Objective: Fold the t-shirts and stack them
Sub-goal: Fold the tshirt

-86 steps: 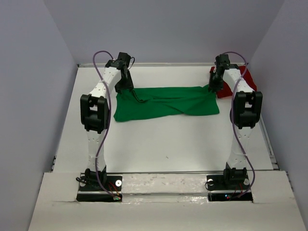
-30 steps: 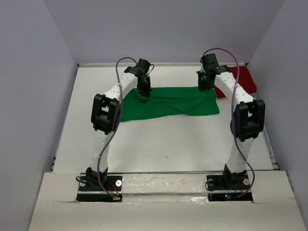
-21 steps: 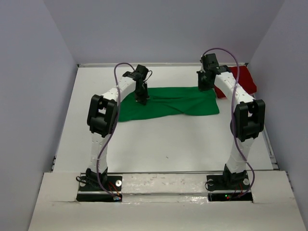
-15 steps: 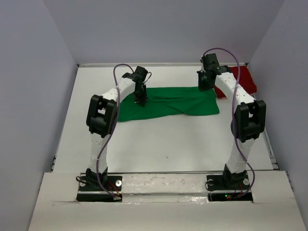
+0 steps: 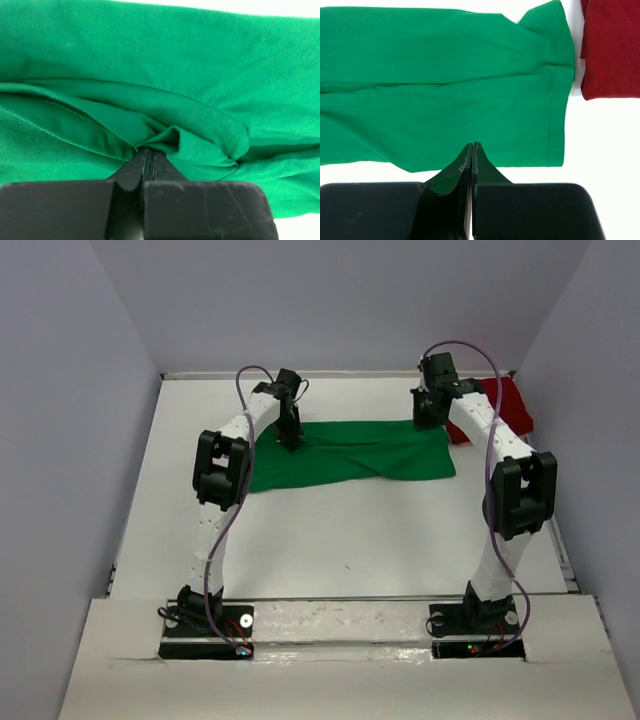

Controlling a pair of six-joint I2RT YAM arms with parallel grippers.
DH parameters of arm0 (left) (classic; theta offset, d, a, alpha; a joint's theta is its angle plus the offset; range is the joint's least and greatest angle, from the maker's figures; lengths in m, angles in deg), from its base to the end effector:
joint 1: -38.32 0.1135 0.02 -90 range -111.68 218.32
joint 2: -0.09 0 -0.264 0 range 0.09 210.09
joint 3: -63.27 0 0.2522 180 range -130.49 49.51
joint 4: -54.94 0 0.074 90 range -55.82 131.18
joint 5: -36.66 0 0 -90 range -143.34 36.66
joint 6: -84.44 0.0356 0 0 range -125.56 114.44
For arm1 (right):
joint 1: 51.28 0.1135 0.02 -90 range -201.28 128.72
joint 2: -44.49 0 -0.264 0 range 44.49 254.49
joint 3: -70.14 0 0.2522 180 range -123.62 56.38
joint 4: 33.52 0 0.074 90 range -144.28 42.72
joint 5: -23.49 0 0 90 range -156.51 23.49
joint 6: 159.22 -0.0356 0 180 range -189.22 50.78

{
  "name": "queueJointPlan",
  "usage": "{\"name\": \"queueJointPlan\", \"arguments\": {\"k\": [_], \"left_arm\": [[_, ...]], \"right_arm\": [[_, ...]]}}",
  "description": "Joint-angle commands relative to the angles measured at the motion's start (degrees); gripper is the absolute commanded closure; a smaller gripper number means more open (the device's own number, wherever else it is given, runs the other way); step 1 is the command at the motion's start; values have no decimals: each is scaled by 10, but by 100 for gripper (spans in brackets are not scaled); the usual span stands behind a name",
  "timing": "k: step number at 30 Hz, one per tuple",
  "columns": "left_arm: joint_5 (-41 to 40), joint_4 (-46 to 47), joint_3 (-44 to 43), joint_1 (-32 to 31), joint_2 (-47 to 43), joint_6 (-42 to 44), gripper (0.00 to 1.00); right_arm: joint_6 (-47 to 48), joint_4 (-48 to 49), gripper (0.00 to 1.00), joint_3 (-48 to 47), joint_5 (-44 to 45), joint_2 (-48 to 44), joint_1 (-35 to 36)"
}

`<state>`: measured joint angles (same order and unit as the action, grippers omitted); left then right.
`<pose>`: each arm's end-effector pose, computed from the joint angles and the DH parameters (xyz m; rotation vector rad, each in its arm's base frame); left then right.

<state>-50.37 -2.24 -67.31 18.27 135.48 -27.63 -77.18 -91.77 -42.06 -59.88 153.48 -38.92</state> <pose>0.4791 -0.1768 0.1810 -0.0300 2.6871 -0.3059 0.4115 0.0860 0.2876 -0.0508 2.5214 -0.0037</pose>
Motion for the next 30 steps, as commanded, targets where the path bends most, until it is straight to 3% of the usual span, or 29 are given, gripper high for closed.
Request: {"name": "queueJointPlan", "arguments": {"k": [1,15,24,30], "left_arm": [[20,-32,-73,11,17,17,100],[37,-4,-104,13,0,15,100],[184,92,-129,1,36,43,100],[211,37,-217,3,100,45,100]], "right_arm": [[-5,17,100,-13,2,-9,1],[-10,7,100,-18,-7,17,6],[-12,1,100,-10,-9,13,12],[-11,0,100,-9,-10,-4,17]]}}
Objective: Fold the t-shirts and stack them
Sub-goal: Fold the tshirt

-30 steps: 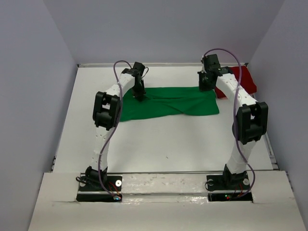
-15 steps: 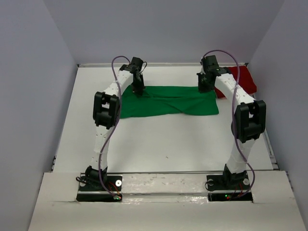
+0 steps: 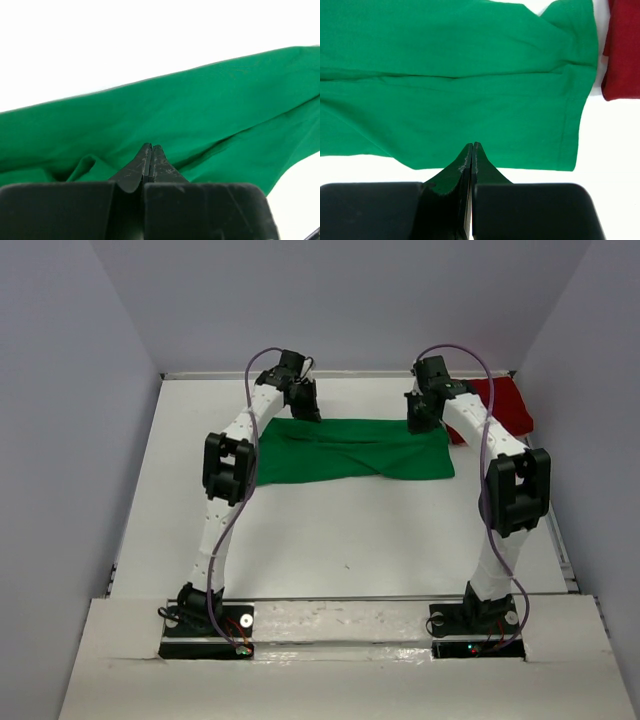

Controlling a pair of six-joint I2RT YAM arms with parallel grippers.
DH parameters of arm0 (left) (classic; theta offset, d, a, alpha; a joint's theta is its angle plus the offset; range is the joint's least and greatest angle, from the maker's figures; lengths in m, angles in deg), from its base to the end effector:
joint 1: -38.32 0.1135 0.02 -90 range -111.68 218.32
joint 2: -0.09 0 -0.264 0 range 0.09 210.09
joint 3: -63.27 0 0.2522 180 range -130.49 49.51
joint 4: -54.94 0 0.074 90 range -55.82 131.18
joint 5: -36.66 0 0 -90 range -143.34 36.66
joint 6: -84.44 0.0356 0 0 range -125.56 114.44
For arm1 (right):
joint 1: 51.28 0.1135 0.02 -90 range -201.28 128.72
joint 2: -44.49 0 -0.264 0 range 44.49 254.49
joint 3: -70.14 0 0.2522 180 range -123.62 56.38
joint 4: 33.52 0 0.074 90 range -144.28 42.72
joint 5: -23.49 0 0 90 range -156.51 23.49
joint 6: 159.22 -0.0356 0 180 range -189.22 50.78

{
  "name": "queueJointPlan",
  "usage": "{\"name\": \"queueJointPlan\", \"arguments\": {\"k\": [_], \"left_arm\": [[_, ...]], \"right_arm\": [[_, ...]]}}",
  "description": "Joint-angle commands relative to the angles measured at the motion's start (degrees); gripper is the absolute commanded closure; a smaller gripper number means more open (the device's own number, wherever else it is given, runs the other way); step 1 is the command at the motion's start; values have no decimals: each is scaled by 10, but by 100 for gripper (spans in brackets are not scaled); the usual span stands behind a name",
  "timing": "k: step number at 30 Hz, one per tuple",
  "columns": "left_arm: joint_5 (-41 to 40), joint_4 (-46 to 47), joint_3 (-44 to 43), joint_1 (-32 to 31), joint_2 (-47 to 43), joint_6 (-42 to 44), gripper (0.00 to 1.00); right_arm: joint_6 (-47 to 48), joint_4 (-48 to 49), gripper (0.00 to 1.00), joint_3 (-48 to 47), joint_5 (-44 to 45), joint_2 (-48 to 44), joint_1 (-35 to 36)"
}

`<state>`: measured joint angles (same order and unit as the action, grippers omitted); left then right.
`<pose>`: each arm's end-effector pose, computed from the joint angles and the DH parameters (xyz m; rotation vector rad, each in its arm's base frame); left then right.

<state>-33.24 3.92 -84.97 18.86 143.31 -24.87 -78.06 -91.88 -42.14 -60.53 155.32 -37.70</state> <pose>0.5214 -0.1972 0.2164 0.1772 2.4302 -0.7322 0.4147 0.0964 0.2750 -0.0661 2.5550 0.0167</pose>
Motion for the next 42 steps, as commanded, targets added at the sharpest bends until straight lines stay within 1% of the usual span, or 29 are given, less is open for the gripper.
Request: {"name": "queueJointPlan", "arguments": {"k": [1,2,3,4,5,6,7,8,9,11,12,13,16,19,21,24,28,34,38,42], "left_arm": [[22,-18,-24,-6,9,20,100],[-32,9,35,-16,-36,27,100],[-73,23,70,-22,-65,25,100],[-142,37,103,-26,-92,20,100],[-159,54,163,-30,-142,3,100],[-167,57,189,-29,-163,-6,100],[-188,52,206,-29,-181,-12,100],[-204,10,207,-29,-181,-18,100],[-226,-13,198,-29,-177,-21,100],[-259,-41,199,-30,-178,-17,100],[-261,-27,213,-31,-186,-8,100],[-256,-3,245,-31,-204,-6,100],[-223,31,273,-32,-227,12,100],[-233,30,273,-34,-235,9,100],[-245,7,271,-34,-234,0,100],[-269,-26,254,-33,-203,-4,100],[-275,-45,220,-33,-163,2,100],[-265,-54,185,-34,-145,3,100],[-277,-84,152,-34,-124,1,100],[-286,-77,174,-34,-138,-1,100]], "right_arm": [[-2,2,100,-8,-3,-25,5],[-1,2,100,-5,-2,-25,5],[-1,3,100,-4,-1,-25,5],[-1,4,100,-4,-1,-25,5],[0,4,100,-3,1,-24,5],[1,3,100,-3,3,-22,5],[0,3,100,-5,1,-22,5],[1,4,100,-6,-1,-22,5],[-1,3,100,-8,-4,-22,5],[-1,4,100,-8,-11,-25,5],[-3,4,100,-7,-11,-25,5],[-2,6,100,-4,-13,-26,5],[-2,8,100,2,-16,-30,5],[-2,11,100,9,-16,-32,5],[-2,12,100,12,-13,-35,5],[-2,14,100,10,-15,-40,5],[-1,13,100,7,-11,-42,5],[1,15,100,20,-2,-47,5],[1,14,100,15,-4,-40,5],[1,14,100,8,-5,-35,5]]}}
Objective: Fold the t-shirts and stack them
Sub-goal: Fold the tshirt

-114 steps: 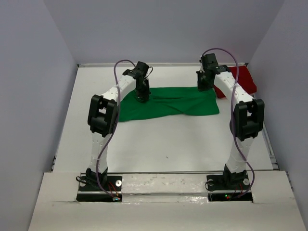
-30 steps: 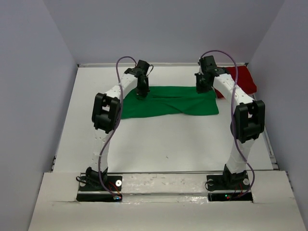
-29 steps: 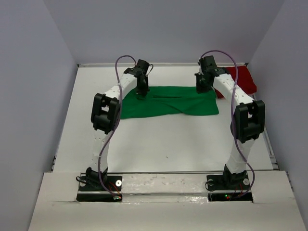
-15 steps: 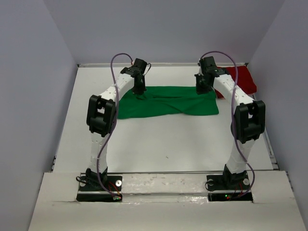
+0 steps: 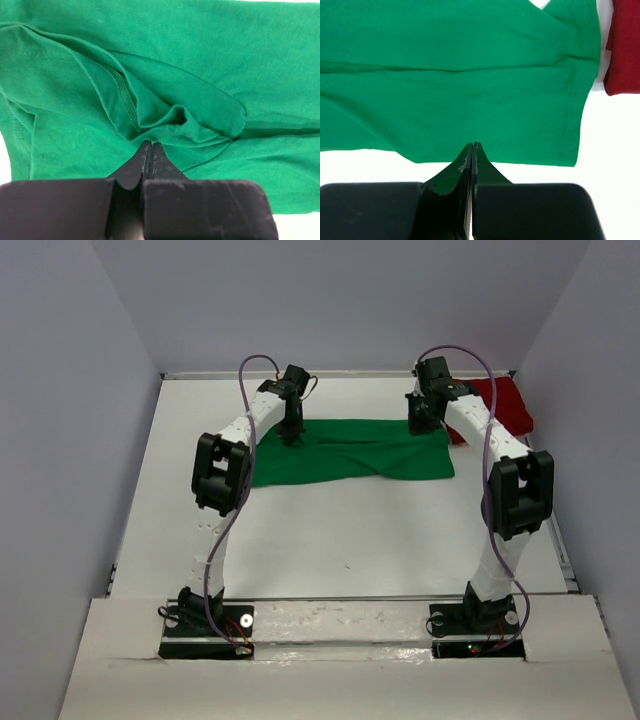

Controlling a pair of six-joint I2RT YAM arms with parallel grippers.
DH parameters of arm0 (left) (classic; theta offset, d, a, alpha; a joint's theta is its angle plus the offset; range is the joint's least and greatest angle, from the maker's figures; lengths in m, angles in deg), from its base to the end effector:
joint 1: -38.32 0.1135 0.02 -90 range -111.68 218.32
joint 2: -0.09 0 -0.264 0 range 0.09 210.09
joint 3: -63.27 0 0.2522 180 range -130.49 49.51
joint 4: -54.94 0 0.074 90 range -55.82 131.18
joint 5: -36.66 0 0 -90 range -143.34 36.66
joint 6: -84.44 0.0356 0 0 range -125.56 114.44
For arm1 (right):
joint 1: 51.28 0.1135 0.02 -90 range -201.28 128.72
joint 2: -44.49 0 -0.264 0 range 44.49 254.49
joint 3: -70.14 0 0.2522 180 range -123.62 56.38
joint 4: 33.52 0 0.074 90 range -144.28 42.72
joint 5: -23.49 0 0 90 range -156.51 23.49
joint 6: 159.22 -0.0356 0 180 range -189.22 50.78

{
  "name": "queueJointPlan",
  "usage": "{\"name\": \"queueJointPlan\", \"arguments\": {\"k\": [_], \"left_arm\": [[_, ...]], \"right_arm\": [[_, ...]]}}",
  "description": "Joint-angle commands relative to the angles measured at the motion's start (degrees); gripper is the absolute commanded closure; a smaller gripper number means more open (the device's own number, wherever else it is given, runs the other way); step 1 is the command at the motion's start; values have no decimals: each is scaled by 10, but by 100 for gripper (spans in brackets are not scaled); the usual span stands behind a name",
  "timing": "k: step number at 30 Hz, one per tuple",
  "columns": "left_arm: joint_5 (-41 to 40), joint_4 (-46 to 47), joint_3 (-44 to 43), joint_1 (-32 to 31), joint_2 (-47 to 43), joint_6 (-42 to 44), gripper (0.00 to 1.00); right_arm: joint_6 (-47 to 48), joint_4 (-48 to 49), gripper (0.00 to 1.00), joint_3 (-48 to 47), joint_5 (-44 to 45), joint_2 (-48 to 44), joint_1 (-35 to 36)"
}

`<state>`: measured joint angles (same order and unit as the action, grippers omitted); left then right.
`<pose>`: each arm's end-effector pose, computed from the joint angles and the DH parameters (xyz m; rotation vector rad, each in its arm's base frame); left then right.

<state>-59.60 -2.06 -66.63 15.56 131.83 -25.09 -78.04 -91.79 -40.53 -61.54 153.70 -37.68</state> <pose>0.4667 -0.1916 0.2088 0.0336 2.5933 -0.1286 0.4079 0.0955 0.2776 -0.0736 2.5560 0.0393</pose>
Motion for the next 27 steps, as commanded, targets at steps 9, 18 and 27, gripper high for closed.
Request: {"name": "queueJointPlan", "arguments": {"k": [9,18,27], "left_arm": [[-24,-21,1,-2,-13,2,100],[-21,-25,-27,-2,17,11,100],[23,-69,-186,0,113,27,100]], "right_arm": [[1,8,100,-9,6,-17,5],[-1,8,100,-13,-1,-17,5],[1,7,100,-4,12,-24,5]]}}
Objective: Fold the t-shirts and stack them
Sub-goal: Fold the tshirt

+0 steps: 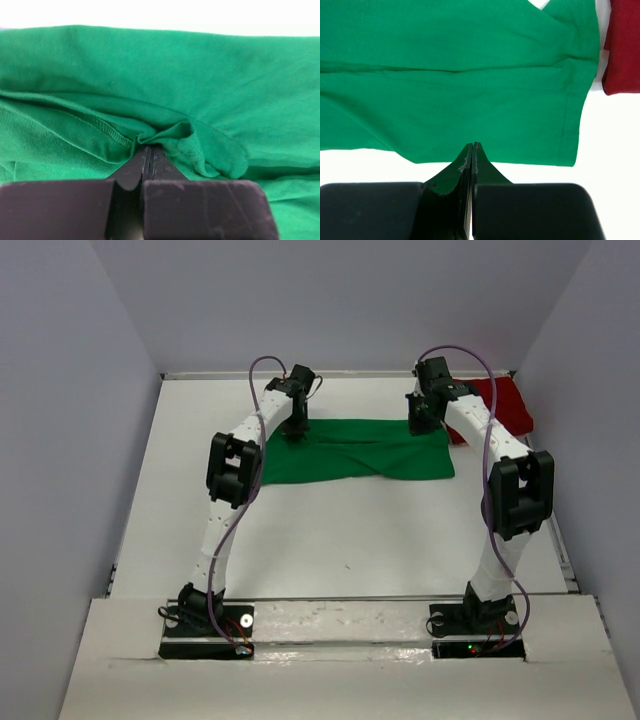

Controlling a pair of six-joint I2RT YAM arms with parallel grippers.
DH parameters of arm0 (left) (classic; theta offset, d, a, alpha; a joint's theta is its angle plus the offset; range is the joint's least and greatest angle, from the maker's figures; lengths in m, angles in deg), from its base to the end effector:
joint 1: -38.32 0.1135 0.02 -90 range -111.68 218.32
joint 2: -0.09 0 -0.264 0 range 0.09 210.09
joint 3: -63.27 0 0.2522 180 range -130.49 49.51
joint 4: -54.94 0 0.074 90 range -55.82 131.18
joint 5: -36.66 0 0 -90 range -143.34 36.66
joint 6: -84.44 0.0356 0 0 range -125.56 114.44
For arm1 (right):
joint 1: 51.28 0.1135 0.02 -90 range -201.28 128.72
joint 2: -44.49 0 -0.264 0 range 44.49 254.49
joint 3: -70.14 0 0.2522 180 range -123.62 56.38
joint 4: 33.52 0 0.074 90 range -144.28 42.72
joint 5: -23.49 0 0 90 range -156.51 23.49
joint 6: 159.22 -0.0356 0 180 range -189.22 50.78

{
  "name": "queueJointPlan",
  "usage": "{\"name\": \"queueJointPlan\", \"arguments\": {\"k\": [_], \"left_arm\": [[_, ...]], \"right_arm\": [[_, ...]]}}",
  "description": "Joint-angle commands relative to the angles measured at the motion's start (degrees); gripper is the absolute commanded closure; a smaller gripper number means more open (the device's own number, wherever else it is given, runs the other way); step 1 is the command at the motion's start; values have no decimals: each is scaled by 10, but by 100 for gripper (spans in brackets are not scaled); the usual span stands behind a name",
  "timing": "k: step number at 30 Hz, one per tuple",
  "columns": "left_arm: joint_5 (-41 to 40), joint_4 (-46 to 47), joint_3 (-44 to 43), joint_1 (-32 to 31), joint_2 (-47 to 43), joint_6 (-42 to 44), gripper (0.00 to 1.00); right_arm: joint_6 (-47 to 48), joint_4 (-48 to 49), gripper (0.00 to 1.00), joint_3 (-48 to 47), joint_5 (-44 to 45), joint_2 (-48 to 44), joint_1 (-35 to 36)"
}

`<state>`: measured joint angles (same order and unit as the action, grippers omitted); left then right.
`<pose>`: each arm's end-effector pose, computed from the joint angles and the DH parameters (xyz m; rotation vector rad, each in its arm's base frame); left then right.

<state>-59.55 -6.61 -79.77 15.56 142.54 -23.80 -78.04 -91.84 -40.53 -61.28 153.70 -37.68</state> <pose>0.4945 -0.2033 0.1814 0.0667 2.6274 -0.1048 0.4078 0.0953 0.2776 -0.0719 2.5562 0.0334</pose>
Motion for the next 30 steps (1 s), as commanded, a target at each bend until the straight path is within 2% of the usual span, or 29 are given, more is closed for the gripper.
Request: {"name": "queueJointPlan", "arguments": {"k": [1,7,15,18,24,27,30], "left_arm": [[29,-20,-58,0,7,17,100],[82,46,-22,1,-10,36,100],[114,58,-41,3,17,40,100],[140,96,-15,4,18,48,100],[226,97,-20,10,51,54,100],[211,98,-6,10,31,58,100],[135,119,49,7,-38,56,98]], "right_arm": [[0,9,100,-4,7,-21,5],[-1,7,100,-4,7,-12,5],[-2,3,100,-13,0,-6,5],[-1,2,100,-13,0,-4,5],[-2,1,100,-9,-1,-6,10],[0,3,100,-7,5,-5,10],[6,2,100,-7,29,0,10]]}}
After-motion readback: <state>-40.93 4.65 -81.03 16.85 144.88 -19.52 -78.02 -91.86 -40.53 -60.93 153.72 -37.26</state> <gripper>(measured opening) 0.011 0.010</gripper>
